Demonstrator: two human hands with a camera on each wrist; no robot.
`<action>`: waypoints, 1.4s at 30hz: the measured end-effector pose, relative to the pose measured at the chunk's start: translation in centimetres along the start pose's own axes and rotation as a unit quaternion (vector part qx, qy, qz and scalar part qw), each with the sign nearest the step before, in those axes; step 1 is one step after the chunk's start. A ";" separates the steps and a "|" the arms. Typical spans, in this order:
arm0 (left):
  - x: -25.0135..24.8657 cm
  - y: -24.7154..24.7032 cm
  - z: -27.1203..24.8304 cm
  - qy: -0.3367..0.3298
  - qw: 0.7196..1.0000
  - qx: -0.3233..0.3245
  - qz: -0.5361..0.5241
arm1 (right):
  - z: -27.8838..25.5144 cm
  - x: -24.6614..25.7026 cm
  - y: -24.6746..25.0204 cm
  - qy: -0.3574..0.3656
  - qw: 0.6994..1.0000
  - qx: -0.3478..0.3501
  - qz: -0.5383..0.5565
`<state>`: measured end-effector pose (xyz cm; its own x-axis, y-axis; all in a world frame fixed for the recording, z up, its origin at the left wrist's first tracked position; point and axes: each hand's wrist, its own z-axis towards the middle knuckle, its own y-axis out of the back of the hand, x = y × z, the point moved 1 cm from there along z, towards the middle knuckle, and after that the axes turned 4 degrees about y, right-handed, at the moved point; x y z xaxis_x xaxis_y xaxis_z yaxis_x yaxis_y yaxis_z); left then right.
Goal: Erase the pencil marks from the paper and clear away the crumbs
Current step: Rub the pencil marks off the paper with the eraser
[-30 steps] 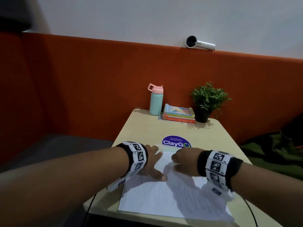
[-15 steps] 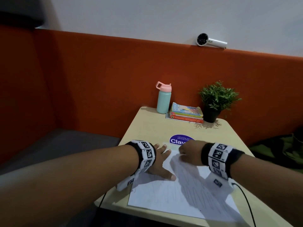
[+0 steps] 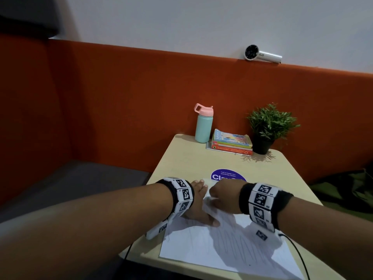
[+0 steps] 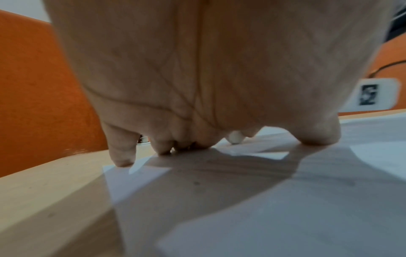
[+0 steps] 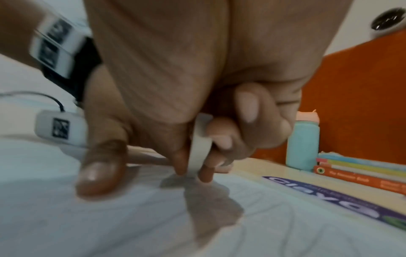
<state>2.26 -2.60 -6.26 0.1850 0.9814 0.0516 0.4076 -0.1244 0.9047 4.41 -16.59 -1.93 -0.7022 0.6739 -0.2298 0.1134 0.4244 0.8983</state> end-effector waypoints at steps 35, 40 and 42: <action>0.1 0.0 0.2 0.002 1.000 0.006 0.015 | 0.1 -2.6 0.1 -0.048 0.999 -0.007 -0.010; 0.0 0.2 0.1 -0.001 1.000 0.003 0.021 | -1.1 -0.5 -1.2 0.015 1.000 0.001 0.012; 0.1 0.1 0.2 0.000 1.000 0.004 0.020 | -0.7 -2.9 -0.8 -0.032 0.999 -0.005 0.015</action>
<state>2.49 -2.59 -6.29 0.2013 0.9755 0.0886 0.4064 -0.1655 0.8986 5.85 -19.35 -1.74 -0.6515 0.7241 -0.2263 0.1264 0.3977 0.9088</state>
